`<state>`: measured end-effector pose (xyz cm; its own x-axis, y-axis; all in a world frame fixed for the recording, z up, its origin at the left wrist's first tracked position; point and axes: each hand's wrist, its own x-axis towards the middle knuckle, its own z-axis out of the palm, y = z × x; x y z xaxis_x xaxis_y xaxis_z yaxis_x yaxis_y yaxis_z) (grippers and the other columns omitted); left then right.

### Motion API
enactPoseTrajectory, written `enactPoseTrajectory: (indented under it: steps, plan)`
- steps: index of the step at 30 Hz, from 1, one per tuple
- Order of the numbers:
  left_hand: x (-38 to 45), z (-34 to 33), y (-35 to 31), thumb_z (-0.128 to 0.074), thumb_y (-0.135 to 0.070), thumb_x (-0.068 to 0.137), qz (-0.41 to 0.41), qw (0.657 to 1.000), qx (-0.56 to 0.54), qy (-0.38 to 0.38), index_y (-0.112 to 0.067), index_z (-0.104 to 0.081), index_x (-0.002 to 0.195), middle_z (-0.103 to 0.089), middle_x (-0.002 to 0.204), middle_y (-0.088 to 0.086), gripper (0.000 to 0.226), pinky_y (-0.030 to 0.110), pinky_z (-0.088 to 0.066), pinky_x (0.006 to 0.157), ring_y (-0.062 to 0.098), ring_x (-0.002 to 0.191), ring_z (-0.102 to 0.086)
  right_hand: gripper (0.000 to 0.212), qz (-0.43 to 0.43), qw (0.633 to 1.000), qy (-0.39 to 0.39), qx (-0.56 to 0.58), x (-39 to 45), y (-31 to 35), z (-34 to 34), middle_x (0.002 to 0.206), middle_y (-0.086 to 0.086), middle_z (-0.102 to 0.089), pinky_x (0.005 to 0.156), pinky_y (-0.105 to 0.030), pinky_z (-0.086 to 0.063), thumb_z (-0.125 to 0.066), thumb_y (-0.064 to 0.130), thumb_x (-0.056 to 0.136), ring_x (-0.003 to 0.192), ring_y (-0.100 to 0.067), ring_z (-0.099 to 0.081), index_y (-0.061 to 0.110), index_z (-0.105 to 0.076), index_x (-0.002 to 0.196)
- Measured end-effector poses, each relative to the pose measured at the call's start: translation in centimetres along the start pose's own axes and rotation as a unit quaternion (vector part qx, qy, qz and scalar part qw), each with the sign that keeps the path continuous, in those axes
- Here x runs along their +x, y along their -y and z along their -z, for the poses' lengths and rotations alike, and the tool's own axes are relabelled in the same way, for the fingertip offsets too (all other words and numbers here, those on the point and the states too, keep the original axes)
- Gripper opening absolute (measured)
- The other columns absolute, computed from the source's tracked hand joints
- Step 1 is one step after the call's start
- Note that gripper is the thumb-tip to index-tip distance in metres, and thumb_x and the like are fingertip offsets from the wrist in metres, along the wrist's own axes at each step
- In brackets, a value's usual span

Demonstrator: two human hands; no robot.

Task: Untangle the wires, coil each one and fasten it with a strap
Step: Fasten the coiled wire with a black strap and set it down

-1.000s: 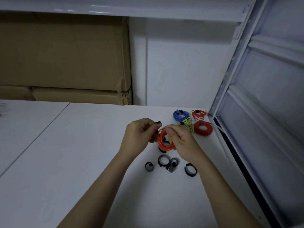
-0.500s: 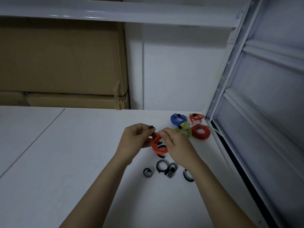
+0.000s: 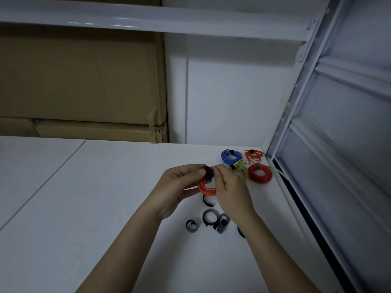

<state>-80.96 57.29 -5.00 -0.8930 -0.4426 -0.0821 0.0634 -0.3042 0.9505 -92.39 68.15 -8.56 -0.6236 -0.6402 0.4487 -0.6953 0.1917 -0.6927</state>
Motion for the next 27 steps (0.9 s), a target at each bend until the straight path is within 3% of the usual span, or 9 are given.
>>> enactPoseTrajectory:
  steps: [5,10,13,16,19,24,27]
  plan:
    - [-0.1,-0.6,0.5,-0.066,0.001,0.084,-0.064,0.997,0.027,-0.045,-0.023,-0.075,0.092,-0.075,0.093,0.007,0.027,0.021,-0.056,0.071,0.016,0.084,-0.071,0.023,0.001,0.999,-0.027,-0.027,-0.2,0.8,-0.3,0.051,0.005,-0.044,0.047,-0.035,-0.035,-0.04,0.026,0.101,0.046,-0.012,-0.041,0.02,-0.055,0.084]
    - [0.2,-0.6,0.4,-0.059,0.003,0.089,-0.103,0.992,0.042,-0.062,-0.015,-0.073,0.096,-0.075,0.086,0.009,0.024,0.021,-0.056,0.069,0.015,0.077,-0.071,0.026,0.002,1.0,-0.008,0.011,-0.5,1.3,-0.2,0.068,-0.001,-0.061,0.057,-0.046,-0.047,-0.034,0.03,0.102,0.061,-0.021,-0.056,0.016,-0.052,0.089]
    - [0.3,-0.7,0.5,-0.057,0.003,0.091,-0.12,0.986,0.084,-0.075,-0.018,-0.074,0.094,-0.075,0.082,0.008,0.027,0.019,-0.054,0.067,0.012,0.075,-0.07,0.025,0.003,1.0,-0.001,-0.004,-0.6,1.2,-0.4,0.091,0.006,-0.064,0.068,-0.035,-0.051,-0.033,0.035,0.102,0.083,-0.015,-0.06,0.022,-0.051,0.115]
    - [0.2,-0.8,0.7,-0.056,0.003,0.092,-0.143,0.978,0.13,-0.082,-0.023,-0.074,0.093,-0.075,0.08,0.006,0.031,0.017,-0.053,0.067,0.013,0.074,-0.07,0.036,0.046,0.999,-0.003,0.012,-0.5,1.1,-0.3,0.112,0.013,-0.051,0.088,-0.022,-0.043,-0.041,0.028,0.099,0.108,-0.011,-0.05,0.025,-0.049,0.134]
    - [0.1,-0.7,0.6,-0.056,0.002,0.092,-0.156,0.969,0.173,-0.085,-0.024,-0.073,0.094,-0.075,0.08,0.004,0.03,0.016,-0.052,0.068,0.013,0.074,-0.069,0.03,0.072,0.996,-0.013,0.042,0.0,1.0,0.2,0.11,0.01,-0.056,0.092,-0.026,-0.043,-0.051,0.022,0.094,0.108,-0.016,-0.053,0.021,-0.063,0.121]
    - [-0.1,-0.6,0.8,-0.058,-0.006,0.094,-0.158,0.951,0.254,-0.075,-0.024,-0.065,0.109,-0.074,0.082,-0.001,0.024,0.017,-0.05,0.073,0.008,0.078,-0.069,0.021,-0.006,0.982,-0.019,0.188,0.8,1.5,1.0,0.094,0.003,-0.07,0.083,-0.032,-0.052,-0.061,0.007,0.091,0.092,-0.013,-0.065,0.025,-0.071,0.094]
    - [-0.2,-0.6,1.0,-0.056,-0.011,0.096,-0.176,0.939,0.284,-0.081,-0.028,-0.051,0.114,-0.073,0.081,-0.011,0.026,0.014,-0.049,0.072,0.005,0.08,-0.067,0.013,-0.046,0.979,-0.022,0.198,0.8,1.7,1.1,0.091,0.003,-0.071,0.08,-0.035,-0.054,-0.062,0.012,0.091,0.088,-0.014,-0.067,0.016,-0.074,0.093]
